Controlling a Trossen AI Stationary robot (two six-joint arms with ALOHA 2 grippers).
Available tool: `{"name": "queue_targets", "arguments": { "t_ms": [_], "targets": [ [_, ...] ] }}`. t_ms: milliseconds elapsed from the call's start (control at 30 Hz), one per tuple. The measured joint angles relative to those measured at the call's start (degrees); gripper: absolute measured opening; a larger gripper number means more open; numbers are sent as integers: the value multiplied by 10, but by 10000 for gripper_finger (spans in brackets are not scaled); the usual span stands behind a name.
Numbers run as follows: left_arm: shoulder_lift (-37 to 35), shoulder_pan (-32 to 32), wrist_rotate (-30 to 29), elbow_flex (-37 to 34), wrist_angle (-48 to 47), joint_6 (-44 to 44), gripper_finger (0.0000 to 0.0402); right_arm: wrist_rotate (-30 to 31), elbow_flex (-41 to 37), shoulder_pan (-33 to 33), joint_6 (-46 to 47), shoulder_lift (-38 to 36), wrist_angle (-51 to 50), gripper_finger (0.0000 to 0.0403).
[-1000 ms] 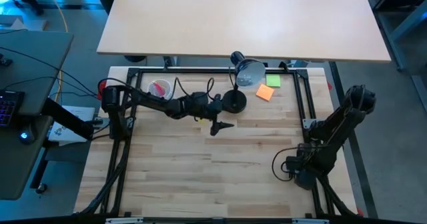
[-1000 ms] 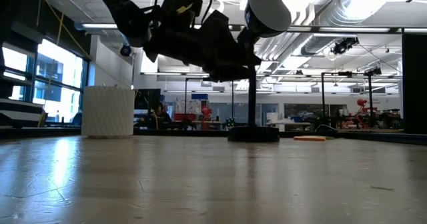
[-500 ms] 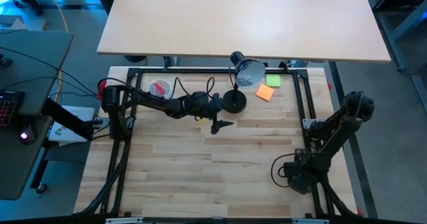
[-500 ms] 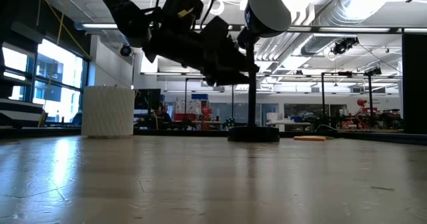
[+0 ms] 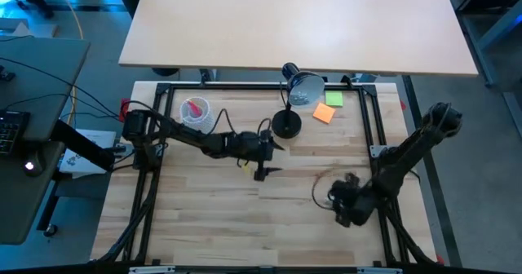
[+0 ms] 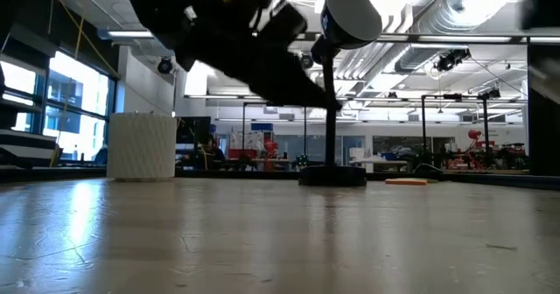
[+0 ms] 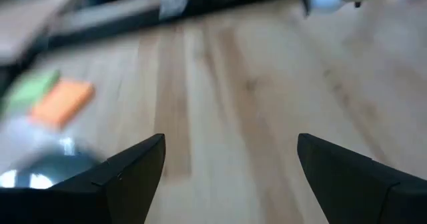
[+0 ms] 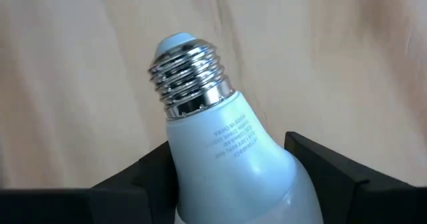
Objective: Screw lightbulb
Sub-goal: Insert the light bulb into the desk lamp
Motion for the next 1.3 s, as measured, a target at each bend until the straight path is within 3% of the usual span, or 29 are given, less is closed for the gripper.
{"name": "queue_targets", "arguments": {
  "t_ms": [133,233,400,500,600,800,1033,1300],
  "targets": [
    [-9,-35,8,16,53,61,335,42,-6,-57,-99,-45,76,229],
    [-21,-41,74,42,70,94,335,46,-5,-117,-177,-68,134,229],
    [-25,-35,165,102,-16,165,335,-35,-6,-213,-291,-82,216,229],
    [-23,-35,160,144,-99,190,335,-79,-6,-258,-347,-81,257,229],
    [-21,-35,138,155,-116,186,333,-116,-6,-293,-381,-82,286,230],
    [-21,-31,136,157,-107,151,293,-143,-6,-331,-413,-81,293,232],
    [-21,-18,175,157,-76,88,235,-159,-6,-344,-422,-81,295,233],
    [-21,-12,174,157,-79,85,231,-159,-6,-343,-422,-81,299,234]
  ]
}}
